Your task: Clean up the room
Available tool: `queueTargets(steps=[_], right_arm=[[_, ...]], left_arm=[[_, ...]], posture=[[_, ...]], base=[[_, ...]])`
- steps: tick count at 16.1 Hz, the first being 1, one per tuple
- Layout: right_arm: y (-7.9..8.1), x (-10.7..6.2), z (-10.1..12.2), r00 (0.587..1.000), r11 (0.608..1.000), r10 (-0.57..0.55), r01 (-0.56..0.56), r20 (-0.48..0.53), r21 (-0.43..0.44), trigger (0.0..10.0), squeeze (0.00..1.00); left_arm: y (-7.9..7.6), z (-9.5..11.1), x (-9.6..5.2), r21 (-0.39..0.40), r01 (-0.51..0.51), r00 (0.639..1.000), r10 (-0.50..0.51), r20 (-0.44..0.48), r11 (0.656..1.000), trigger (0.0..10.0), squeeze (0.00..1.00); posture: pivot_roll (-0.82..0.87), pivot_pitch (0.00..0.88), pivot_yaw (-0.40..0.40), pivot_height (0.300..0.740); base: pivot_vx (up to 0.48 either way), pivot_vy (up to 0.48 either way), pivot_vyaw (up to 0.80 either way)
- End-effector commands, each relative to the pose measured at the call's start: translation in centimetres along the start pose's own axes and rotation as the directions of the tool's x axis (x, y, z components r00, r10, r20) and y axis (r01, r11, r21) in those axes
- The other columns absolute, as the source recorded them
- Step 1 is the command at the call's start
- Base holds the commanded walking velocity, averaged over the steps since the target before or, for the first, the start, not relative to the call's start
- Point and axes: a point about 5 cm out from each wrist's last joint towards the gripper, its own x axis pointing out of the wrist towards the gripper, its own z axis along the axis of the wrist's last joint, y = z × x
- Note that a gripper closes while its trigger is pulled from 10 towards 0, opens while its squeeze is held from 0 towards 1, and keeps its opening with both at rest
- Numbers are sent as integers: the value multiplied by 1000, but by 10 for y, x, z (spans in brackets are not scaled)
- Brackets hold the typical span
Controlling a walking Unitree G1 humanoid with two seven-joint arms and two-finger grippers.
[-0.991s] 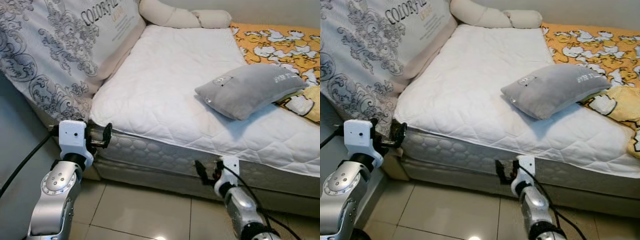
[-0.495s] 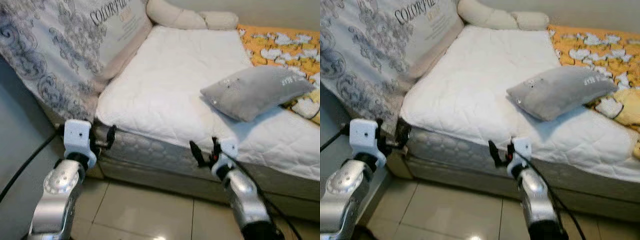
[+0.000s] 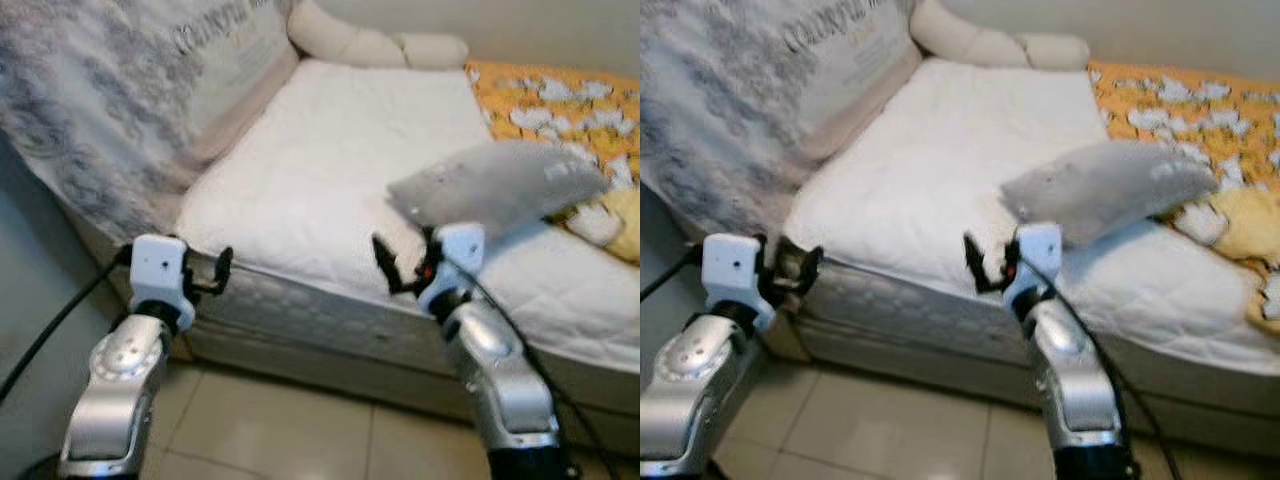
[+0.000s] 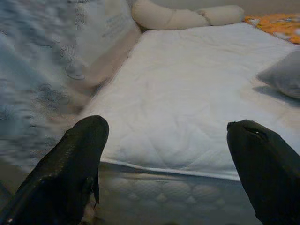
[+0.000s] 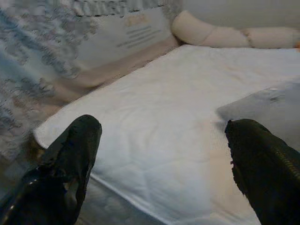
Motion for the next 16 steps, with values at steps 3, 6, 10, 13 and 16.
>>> queueTargets(steps=[3, 6, 10, 13, 16], right_arm=[[3, -2, 3, 1000, 1000, -12, 12, -27, 6, 10000, 0], [-1, -3, 2, 998, 1000, -22, 23, -53, 13, 10000, 0], [-9, -4, -7, 995, 999, -42, 44, -95, 24, 10000, 0], [-17, -3, -10, 993, 998, -55, 57, -102, 20, 10000, 0], [-24, -1, -13, 992, 997, -69, 71, -102, 17, 10000, 0]], left_arm=[[1, 6, 4, 9, -15, 1000, 15, 11, 1000, 10000, 0], [1, 7, 6, -4, -18, 1000, 18, 4, 1000, 10000, 0], [3, 17, 10, 23, 4, 999, -5, 40, 1000, 10000, 0], [-1, 18, 11, 11, 25, 998, -26, 50, 1000, 10000, 0], [-3, 18, 13, 11, 32, 998, -33, 51, 999, 10000, 0]], posture=[[-94, 0, -7, 740], [-98, 0, -6, 740], [-102, 0, 0, 740], [-105, 0, 1, 740], [-107, 0, 2, 740]], base=[[0, -421, 0], [0, -140, 0], [0, 0, 0], [170, 0, -694], [269, 0, -515]])
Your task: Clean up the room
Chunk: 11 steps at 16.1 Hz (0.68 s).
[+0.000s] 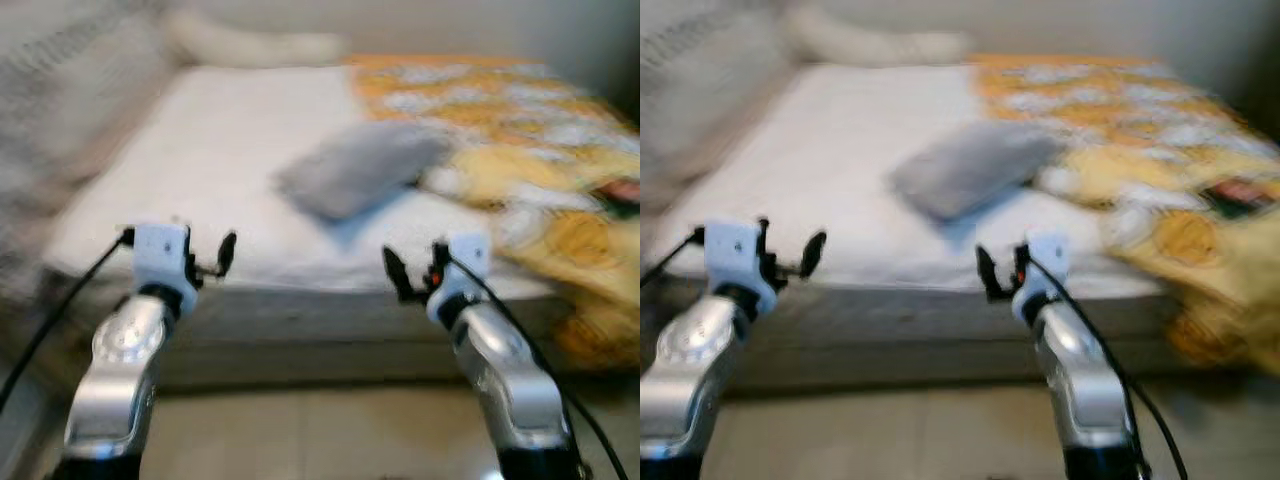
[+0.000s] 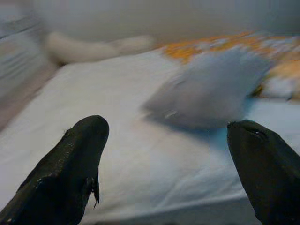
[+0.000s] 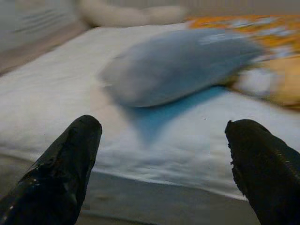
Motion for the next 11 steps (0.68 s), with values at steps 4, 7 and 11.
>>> queueTargets(steps=[4, 7, 11], right_arm=[[-3, 6, 0, 1000, 1000, 2, -2, 11, -7, 10000, 0], [-5, 7, -1, 1000, 1000, 2, -2, 15, -9, 10000, 0], [-6, 9, -2, 1000, 1000, 6, -5, 20, -7, 10000, 0]], left_arm=[[3, -5, -2, -6, -12, 1000, 11, -22, 1000, 10000, 0], [3, -7, -1, -7, -15, 999, 15, -30, 1000, 10000, 0], [5, -10, -2, -14, -21, 999, 21, -44, 1000, 10000, 0]], posture=[[-106, 0, 0, 740], [-109, 0, 1, 740], [-109, 0, 4, 740]], base=[[272, 0, 0], [274, 0, 0], [274, 0, 0]])
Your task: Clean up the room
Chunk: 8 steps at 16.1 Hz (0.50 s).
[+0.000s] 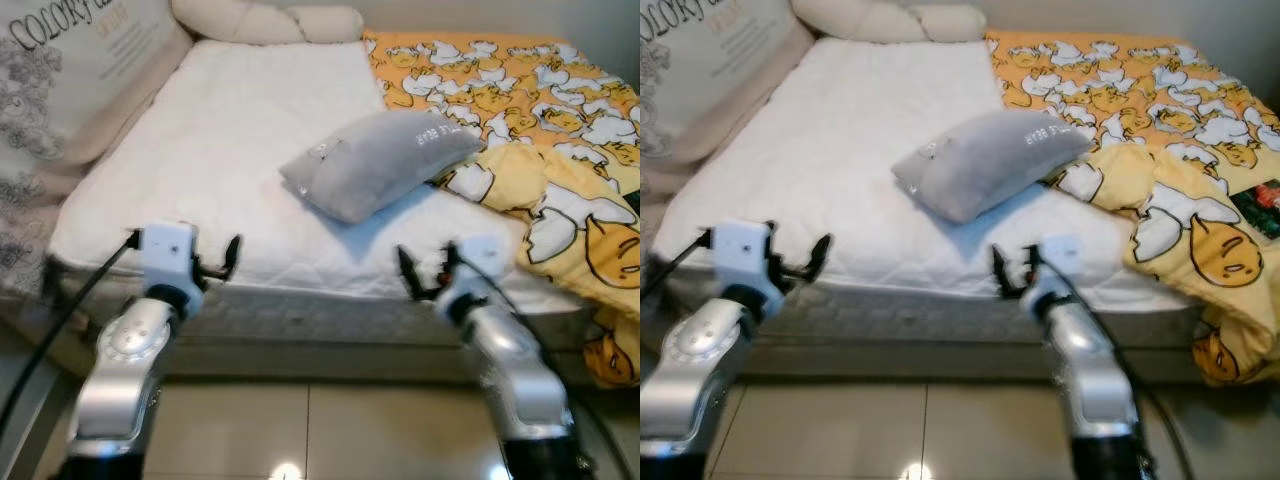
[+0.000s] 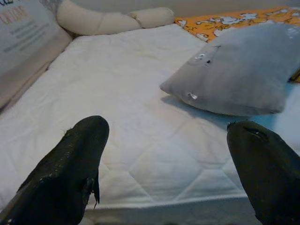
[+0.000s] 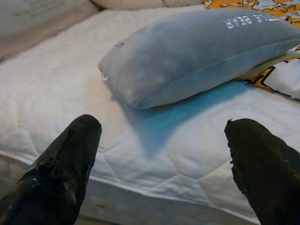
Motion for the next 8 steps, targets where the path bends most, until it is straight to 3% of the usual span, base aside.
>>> queueTargets(steps=[1, 4, 7, 8], right_arm=[[-9, -2, 3, 1000, 1000, -28, 28, 14, -2, 10000, 0], [-10, -3, 2, 1000, 1000, -27, 27, 9, 2, 10000, 0], [-11, -2, 3, 999, 999, -35, 35, 6, 14, 10000, 0], [-12, -3, 4, 999, 999, -38, 38, 10, 8, 10000, 0]], left_arm=[[-6, 2, 3, -6, 26, 1000, -26, 4, 1000, 10000, 0], [-7, 5, 4, -1, 34, 999, -34, 11, 999, 10000, 0], [-9, 5, 4, -2, 41, 999, -41, 11, 999, 10000, 0], [-10, 5, 4, -2, 44, 999, -44, 11, 999, 10000, 0]], posture=[[-105, 0, 1, 740], [-99, 0, -9, 740], [-103, 0, -8, 740], [-102, 0, -10, 740]], base=[[274, 0, 0], [289, 0, 0], [296, 0, -688], [296, 0, 0]])
